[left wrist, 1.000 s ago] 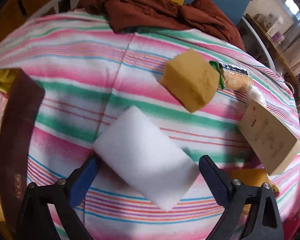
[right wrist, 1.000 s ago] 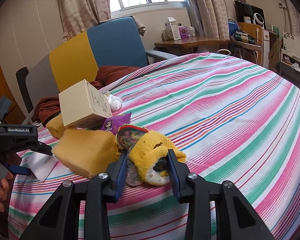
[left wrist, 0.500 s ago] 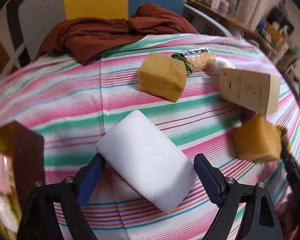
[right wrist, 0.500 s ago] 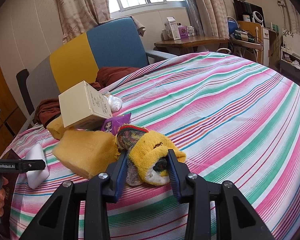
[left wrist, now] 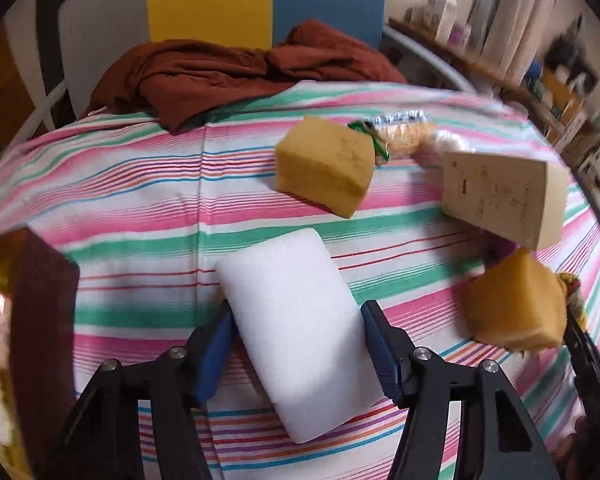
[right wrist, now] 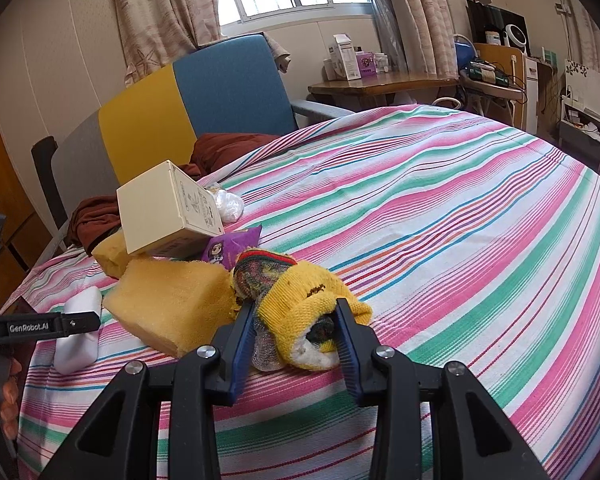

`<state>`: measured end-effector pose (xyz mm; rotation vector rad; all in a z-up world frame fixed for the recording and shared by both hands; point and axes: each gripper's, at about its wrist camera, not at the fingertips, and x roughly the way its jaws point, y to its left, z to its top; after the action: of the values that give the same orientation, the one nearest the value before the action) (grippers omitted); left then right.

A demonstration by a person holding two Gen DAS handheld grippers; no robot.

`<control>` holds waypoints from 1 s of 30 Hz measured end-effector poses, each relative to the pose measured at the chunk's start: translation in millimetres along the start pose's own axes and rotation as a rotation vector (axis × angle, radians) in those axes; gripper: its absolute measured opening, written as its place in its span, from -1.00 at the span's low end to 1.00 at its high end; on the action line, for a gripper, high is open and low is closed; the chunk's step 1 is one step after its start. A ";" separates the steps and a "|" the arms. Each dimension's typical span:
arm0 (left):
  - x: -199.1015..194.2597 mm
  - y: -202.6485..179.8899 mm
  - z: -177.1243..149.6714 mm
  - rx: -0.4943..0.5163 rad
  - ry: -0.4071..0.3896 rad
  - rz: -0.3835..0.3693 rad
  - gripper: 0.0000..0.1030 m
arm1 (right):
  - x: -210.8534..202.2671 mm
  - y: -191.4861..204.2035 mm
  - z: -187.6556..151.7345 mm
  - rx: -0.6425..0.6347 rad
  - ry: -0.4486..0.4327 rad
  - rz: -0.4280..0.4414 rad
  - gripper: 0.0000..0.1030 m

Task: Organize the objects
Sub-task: 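Grasp the white foam block with the left tool, then carry the white block with the left tool into the tray while the right tool drops the sock there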

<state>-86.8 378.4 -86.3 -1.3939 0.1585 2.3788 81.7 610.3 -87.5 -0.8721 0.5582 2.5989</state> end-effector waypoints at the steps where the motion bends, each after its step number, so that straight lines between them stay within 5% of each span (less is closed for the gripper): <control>1: -2.6 2.1 -6.7 0.001 -0.031 0.002 0.27 | 0.1 0.3 0.0 -0.001 0.000 -0.002 -0.27; 4: -6.0 -1.2 -25.0 0.033 -0.128 0.024 0.44 | -0.2 1.3 -0.7 -0.005 -0.001 -0.008 -0.27; 7: 1.8 -3.8 -18.3 0.012 -0.118 0.015 0.52 | -0.3 2.7 -1.6 -0.008 -0.003 -0.013 -0.27; 12: -1.5 -3.4 -25.7 0.023 -0.154 -0.019 0.23 | -6.8 5.9 -2.5 -0.019 -0.030 -0.026 -0.29; 19: -20.2 14.4 -47.3 -0.038 -0.184 -0.090 0.18 | -28.7 7.9 -9.1 0.010 -0.062 -0.025 -0.32; 30: -65.3 15.6 -92.8 0.018 -0.201 -0.272 0.18 | -66.3 42.5 -38.8 0.039 -0.033 0.035 -0.32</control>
<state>11.7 320.6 -78.2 -1.0819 -0.0599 2.2639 132.3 542.8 -63.4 -0.8123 0.6179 2.6199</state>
